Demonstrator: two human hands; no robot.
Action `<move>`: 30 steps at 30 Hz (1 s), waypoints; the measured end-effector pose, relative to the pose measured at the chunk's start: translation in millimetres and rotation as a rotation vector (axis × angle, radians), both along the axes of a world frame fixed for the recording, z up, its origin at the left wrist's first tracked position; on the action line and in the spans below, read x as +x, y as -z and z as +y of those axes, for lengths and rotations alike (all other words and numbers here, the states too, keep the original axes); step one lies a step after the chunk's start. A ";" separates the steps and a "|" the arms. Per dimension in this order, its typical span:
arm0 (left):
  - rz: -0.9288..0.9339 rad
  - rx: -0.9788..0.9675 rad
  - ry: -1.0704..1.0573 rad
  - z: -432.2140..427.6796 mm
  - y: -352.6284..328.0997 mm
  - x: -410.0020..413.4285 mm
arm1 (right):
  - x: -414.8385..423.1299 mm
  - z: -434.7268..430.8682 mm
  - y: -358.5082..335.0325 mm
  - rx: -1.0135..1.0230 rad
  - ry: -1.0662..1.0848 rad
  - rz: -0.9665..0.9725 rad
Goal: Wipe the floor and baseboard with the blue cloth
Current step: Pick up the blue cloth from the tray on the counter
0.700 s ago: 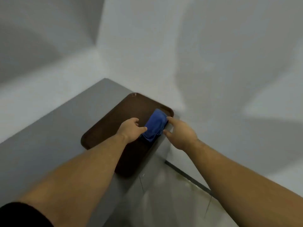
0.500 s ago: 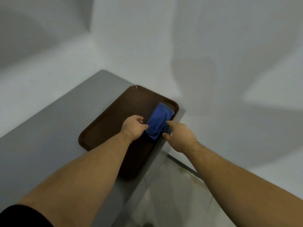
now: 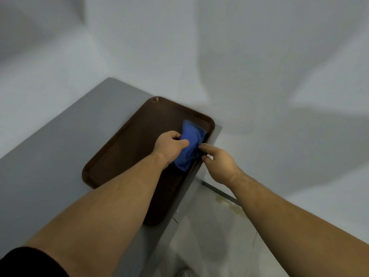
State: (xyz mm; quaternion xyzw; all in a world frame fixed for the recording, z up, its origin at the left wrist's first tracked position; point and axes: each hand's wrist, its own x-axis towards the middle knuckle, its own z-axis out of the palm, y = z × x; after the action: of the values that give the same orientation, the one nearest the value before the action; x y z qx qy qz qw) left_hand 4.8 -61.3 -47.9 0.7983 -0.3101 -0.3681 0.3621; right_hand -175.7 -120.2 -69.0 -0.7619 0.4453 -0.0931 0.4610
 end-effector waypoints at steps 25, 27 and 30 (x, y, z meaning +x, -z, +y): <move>0.666 -0.121 -0.003 -7.5 246.7 -212.9 | -197.5 -11.8 231.4 0.520 0.538 -0.338; 0.686 -0.094 -0.040 -3.7 305.3 -212.7 | -196.5 -4.2 288.5 0.570 0.593 -0.354; 0.660 -0.065 -0.102 -0.5 393.0 -211.3 | -198.1 6.6 379.8 0.640 0.675 -0.395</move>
State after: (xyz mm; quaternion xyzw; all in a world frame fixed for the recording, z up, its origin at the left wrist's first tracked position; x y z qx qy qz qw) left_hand -206.4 -61.8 -440.9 0.6383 -0.1474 -0.5782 0.4863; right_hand -373.8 -113.5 -448.8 -0.3640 0.5771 -0.2382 0.6911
